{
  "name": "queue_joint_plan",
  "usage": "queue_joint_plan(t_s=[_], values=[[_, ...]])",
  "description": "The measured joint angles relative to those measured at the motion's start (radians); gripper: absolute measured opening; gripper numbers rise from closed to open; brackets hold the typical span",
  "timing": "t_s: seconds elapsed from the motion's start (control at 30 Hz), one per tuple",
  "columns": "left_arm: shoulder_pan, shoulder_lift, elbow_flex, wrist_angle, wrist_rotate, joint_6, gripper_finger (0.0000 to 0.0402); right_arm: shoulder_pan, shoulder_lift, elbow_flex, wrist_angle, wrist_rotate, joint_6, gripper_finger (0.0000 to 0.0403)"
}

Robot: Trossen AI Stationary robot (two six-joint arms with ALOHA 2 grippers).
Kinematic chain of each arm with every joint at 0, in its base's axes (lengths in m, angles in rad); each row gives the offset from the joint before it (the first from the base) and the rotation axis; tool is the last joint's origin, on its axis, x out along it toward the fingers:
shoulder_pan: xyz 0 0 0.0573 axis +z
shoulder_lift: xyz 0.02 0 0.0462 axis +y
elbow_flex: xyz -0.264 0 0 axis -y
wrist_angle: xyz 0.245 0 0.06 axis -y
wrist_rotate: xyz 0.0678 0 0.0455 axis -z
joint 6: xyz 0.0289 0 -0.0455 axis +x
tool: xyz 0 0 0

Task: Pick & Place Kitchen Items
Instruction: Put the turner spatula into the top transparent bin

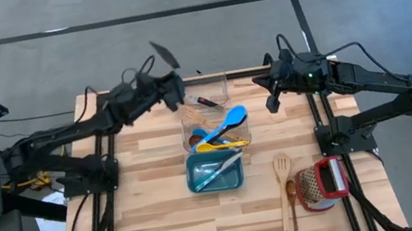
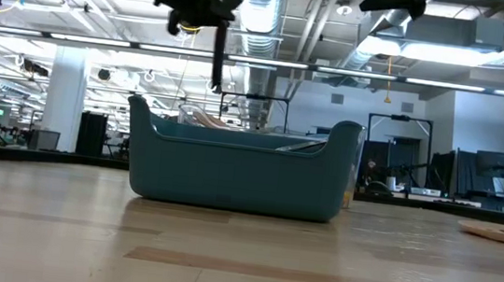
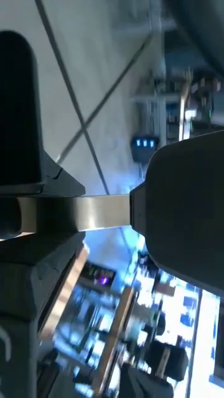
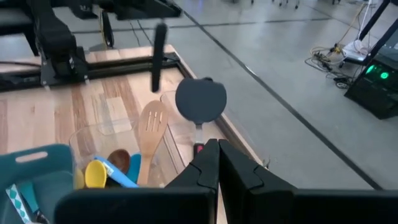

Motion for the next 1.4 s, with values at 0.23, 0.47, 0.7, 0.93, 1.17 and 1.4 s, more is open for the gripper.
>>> queue_joint_plan(t_s=[0.23,0.47,0.7,0.93,1.17,1.4], values=[[0.165,0.132,0.216,-0.163,0.196,0.078,0.0041,0.0,0.0,0.0,0.1,0.002,0.072,0.0],[0.217,0.272,0.42,-0.425,0.257,0.221,0.0041,0.0,0.0,0.0,0.108,0.003,0.155,0.0],[0.239,0.417,0.497,-0.518,0.29,0.267,0.0042,0.001,0.0,0.0,0.107,0.003,0.213,0.0],[0.245,0.524,0.517,-0.545,0.362,0.267,0.0042,0.001,0.0,0.0,0.107,0.003,0.213,0.0],[0.245,0.573,0.519,-0.556,0.408,0.267,0.0042,0.001,0.0,0.0,0.106,0.003,0.213,0.0],[0.258,0.628,0.519,-0.582,0.424,0.267,0.0042,0.001,0.009,0.0,0.099,0.003,0.213,0.0]])
